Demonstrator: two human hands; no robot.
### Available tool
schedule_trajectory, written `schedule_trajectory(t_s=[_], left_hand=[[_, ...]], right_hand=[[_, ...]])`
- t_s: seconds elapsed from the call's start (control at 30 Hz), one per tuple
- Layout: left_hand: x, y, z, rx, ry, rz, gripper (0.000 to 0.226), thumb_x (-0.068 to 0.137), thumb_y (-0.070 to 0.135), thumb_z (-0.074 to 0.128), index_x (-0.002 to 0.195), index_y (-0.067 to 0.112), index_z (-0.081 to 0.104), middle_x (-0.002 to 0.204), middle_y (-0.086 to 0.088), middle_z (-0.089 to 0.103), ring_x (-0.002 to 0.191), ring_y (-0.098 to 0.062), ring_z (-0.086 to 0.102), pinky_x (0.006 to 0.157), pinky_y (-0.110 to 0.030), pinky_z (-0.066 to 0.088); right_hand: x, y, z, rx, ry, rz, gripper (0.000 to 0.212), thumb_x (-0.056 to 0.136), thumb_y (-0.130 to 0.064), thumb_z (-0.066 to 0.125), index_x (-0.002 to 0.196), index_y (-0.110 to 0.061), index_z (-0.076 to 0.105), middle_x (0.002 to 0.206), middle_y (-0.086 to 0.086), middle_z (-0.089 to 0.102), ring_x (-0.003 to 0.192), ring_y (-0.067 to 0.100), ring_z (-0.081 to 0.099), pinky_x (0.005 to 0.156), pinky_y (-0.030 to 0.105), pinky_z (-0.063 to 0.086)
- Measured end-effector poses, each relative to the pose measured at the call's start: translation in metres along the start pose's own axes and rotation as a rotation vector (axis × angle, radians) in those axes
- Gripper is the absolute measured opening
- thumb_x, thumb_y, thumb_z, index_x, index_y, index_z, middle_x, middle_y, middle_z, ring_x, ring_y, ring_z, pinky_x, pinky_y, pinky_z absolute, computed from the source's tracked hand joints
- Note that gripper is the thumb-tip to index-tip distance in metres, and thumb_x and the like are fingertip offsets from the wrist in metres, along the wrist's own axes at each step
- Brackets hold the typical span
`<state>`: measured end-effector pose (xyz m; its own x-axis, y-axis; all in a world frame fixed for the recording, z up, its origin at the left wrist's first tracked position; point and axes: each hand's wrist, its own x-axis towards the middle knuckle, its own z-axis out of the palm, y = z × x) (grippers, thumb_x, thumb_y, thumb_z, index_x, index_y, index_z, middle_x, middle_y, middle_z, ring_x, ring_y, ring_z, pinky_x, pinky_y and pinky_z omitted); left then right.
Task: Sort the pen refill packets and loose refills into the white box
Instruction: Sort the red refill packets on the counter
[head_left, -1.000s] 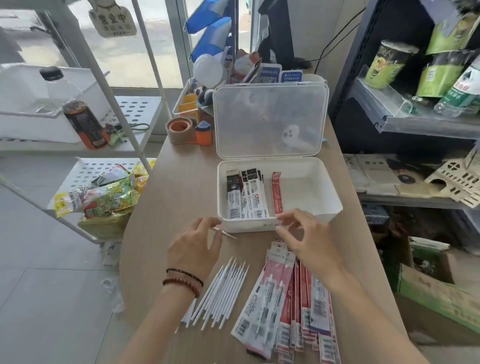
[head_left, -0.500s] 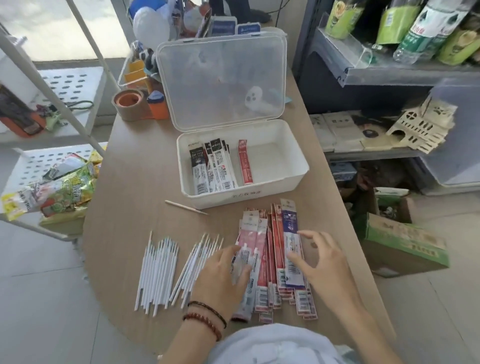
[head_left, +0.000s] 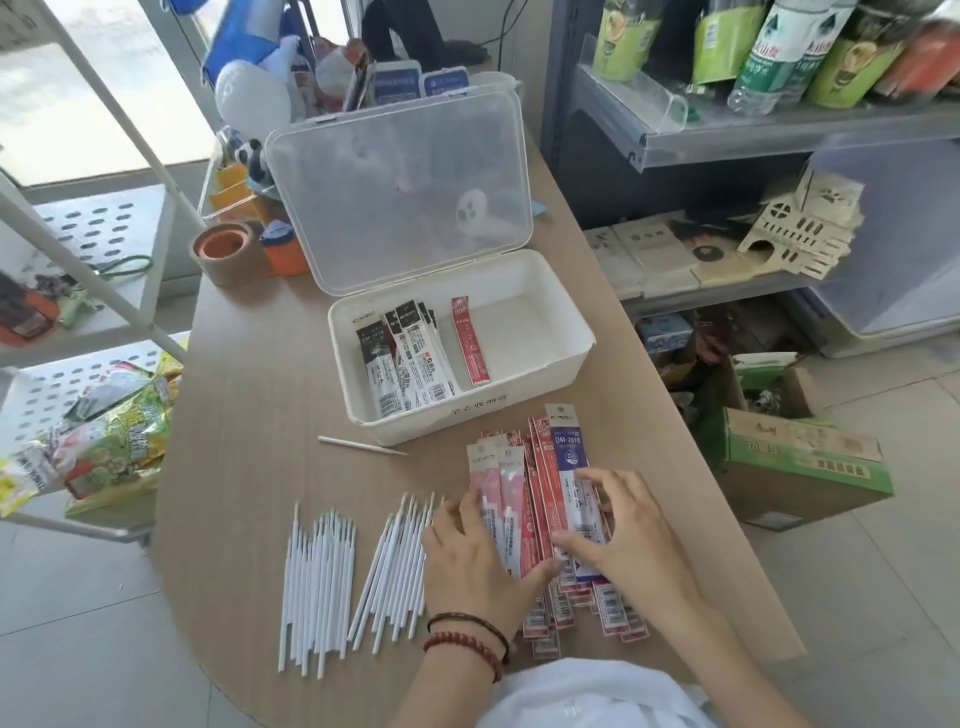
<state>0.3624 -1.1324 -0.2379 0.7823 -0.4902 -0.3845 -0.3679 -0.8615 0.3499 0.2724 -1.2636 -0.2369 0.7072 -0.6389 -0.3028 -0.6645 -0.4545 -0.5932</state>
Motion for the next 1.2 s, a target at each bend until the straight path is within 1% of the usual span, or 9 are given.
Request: schedule_trajectory(t_s=[0.27, 0.5, 0.57, 0.67, 0.73, 0.8, 0.87, 1.07, 1.2], left_hand=[[0.000, -0.003, 0.001, -0.105, 0.041, -0.009, 0.094, 0.076, 0.068, 0.052, 0.146, 0.020, 0.011, 0.151, -0.005, 0.017, 0.140, -0.020, 0.016, 0.114, -0.032, 0.024], [-0.002, 0.007, 0.000, -0.027, 0.100, -0.023, 0.080, 0.083, 0.053, 0.046, 0.144, 0.013, 0.015, 0.147, -0.009, 0.025, 0.135, -0.023, 0.023, 0.114, -0.034, 0.024], [-0.002, 0.008, 0.000, -0.019, 0.117, -0.038, 0.083, 0.082, 0.058, 0.045, 0.144, 0.013, 0.014, 0.148, -0.010, 0.025, 0.135, -0.023, 0.023, 0.113, -0.033, 0.024], [-0.001, 0.007, 0.001, 0.035, 0.092, -0.064, 0.098, 0.075, 0.070, 0.051, 0.145, 0.013, 0.011, 0.149, -0.008, 0.021, 0.137, -0.023, 0.021, 0.113, -0.032, 0.023], [0.002, 0.007, 0.001, 0.028, 0.082, -0.076, 0.098, 0.075, 0.065, 0.056, 0.145, 0.013, 0.010, 0.149, -0.008, 0.022, 0.136, -0.023, 0.024, 0.113, -0.032, 0.025], [0.003, 0.006, 0.000, -0.040, 0.110, -0.071, 0.090, 0.077, 0.053, 0.060, 0.144, 0.014, 0.015, 0.145, -0.006, 0.030, 0.131, -0.021, 0.032, 0.109, -0.031, 0.034], [0.004, 0.003, -0.003, -0.103, 0.147, -0.065, 0.081, 0.076, 0.043, 0.063, 0.142, 0.017, 0.022, 0.137, -0.002, 0.039, 0.122, -0.017, 0.043, 0.100, -0.028, 0.043], [0.005, -0.003, -0.010, -0.168, 0.125, -0.074, 0.067, 0.079, 0.033, 0.066, 0.134, 0.020, 0.032, 0.123, 0.004, 0.055, 0.102, -0.013, 0.058, 0.085, -0.023, 0.049], [0.006, -0.007, -0.015, -0.238, 0.082, -0.137, 0.054, 0.081, 0.030, 0.067, 0.126, 0.017, 0.038, 0.095, 0.003, 0.059, 0.080, -0.014, 0.059, 0.077, -0.023, 0.053]], right_hand=[[0.004, 0.004, -0.001, -0.046, 0.010, -0.025, 0.071, 0.078, -0.046, 0.075, 0.137, -0.038, 0.036, 0.134, -0.011, 0.039, 0.115, 0.003, 0.047, 0.081, 0.012, 0.038], [0.007, 0.007, 0.000, -0.046, -0.009, -0.020, 0.071, 0.078, -0.048, 0.074, 0.136, -0.041, 0.033, 0.133, -0.011, 0.040, 0.114, 0.003, 0.046, 0.078, 0.012, 0.036], [0.006, 0.008, 0.000, -0.054, -0.012, -0.016, 0.071, 0.079, -0.048, 0.074, 0.136, -0.040, 0.032, 0.134, -0.010, 0.040, 0.116, 0.004, 0.045, 0.079, 0.012, 0.035], [0.007, 0.008, -0.001, -0.055, -0.012, -0.016, 0.072, 0.079, -0.047, 0.073, 0.138, -0.038, 0.033, 0.137, -0.009, 0.039, 0.122, 0.006, 0.043, 0.086, 0.016, 0.036], [0.007, 0.007, -0.002, -0.058, -0.016, -0.016, 0.072, 0.079, -0.047, 0.074, 0.138, -0.038, 0.033, 0.137, -0.009, 0.038, 0.122, 0.006, 0.042, 0.086, 0.017, 0.036], [0.008, 0.008, -0.002, -0.053, -0.018, -0.018, 0.072, 0.078, -0.047, 0.074, 0.137, -0.039, 0.033, 0.135, -0.010, 0.039, 0.120, 0.006, 0.042, 0.086, 0.017, 0.036], [0.008, 0.009, -0.002, -0.044, -0.013, -0.025, 0.072, 0.077, -0.047, 0.075, 0.136, -0.039, 0.034, 0.134, -0.010, 0.039, 0.119, 0.006, 0.042, 0.088, 0.017, 0.037], [0.008, 0.007, -0.003, -0.050, -0.027, -0.022, 0.074, 0.077, -0.047, 0.075, 0.137, -0.037, 0.034, 0.136, -0.009, 0.038, 0.121, 0.007, 0.042, 0.090, 0.018, 0.037], [0.007, 0.004, -0.004, -0.084, -0.031, -0.025, 0.075, 0.076, -0.050, 0.075, 0.139, -0.039, 0.033, 0.136, -0.010, 0.035, 0.121, 0.006, 0.040, 0.090, 0.016, 0.035]])
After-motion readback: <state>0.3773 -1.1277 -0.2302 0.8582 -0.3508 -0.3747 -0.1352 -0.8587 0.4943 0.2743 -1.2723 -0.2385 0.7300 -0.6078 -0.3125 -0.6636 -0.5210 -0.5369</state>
